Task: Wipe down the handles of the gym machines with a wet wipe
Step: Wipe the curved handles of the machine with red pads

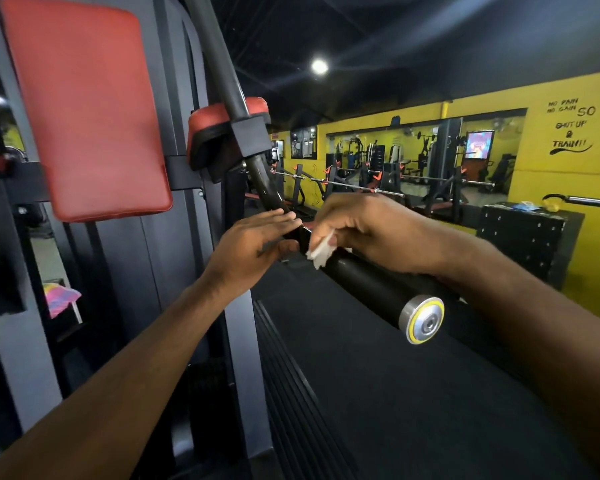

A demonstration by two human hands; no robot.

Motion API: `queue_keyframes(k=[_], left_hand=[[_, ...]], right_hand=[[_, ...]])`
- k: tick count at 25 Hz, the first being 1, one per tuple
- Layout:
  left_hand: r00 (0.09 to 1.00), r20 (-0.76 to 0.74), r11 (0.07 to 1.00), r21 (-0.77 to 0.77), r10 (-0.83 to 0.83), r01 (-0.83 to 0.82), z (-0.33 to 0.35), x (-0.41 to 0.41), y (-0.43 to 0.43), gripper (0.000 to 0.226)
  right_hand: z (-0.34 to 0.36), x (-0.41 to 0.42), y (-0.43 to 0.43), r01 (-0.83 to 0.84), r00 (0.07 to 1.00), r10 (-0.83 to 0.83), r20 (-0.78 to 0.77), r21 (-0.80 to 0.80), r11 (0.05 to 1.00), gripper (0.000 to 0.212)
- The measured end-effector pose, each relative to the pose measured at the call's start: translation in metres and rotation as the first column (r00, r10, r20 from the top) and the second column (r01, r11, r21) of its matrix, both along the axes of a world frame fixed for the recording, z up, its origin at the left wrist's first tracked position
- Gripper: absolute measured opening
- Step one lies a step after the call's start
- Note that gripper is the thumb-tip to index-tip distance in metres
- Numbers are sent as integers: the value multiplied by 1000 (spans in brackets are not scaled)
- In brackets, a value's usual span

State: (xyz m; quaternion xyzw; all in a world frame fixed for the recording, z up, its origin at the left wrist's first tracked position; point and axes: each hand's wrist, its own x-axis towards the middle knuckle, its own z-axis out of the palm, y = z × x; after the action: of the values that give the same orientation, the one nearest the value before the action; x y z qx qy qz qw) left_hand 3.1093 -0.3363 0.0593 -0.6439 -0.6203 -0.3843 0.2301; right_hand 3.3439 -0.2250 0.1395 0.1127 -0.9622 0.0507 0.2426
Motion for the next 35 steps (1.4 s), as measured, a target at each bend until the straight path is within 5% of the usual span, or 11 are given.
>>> queue_keyframes(k=[3,8,15,21,23,25,29,31,35], left_hand=[[999,51,1000,-17,-9,10,-3,6,-4,71],[999,46,1000,11,4,-4,-6,16,-7,74],[998,50,999,33,-38,37,-8,20,-8,62],[995,81,998,27,-57,55,-5,20,-9,58],[993,97,997,28,-70,68,-7,22,-10,57],[991,109,996,47,-79,74,-9,24,-11,56],[985,153,996,52,-76,69,-8,27,-9,57],[987,141,996,60,-80,72,-7,26,-9,56],[992,97,996,56,-78,73,-8,24,-7,54]], right_hand=[[5,11,3,-18,993,36,108,-158,987,32],[-6,-7,-2,-20,1000,19,-5,-76,997,25],[-51,0,17,-163,974,30,-222,-610,776,21],[-94,-15,-5,-424,870,-114,-480,-846,322,21],[-106,-15,-18,-470,857,-193,-478,-878,86,23],[-118,-16,-33,-485,862,-267,-430,-853,-193,8],[-120,-27,-46,-506,862,-340,-375,-643,-575,19],[-116,-23,-58,-462,877,-276,-394,-530,-711,28],[-108,-13,-80,-375,904,-239,-354,-393,-840,47]])
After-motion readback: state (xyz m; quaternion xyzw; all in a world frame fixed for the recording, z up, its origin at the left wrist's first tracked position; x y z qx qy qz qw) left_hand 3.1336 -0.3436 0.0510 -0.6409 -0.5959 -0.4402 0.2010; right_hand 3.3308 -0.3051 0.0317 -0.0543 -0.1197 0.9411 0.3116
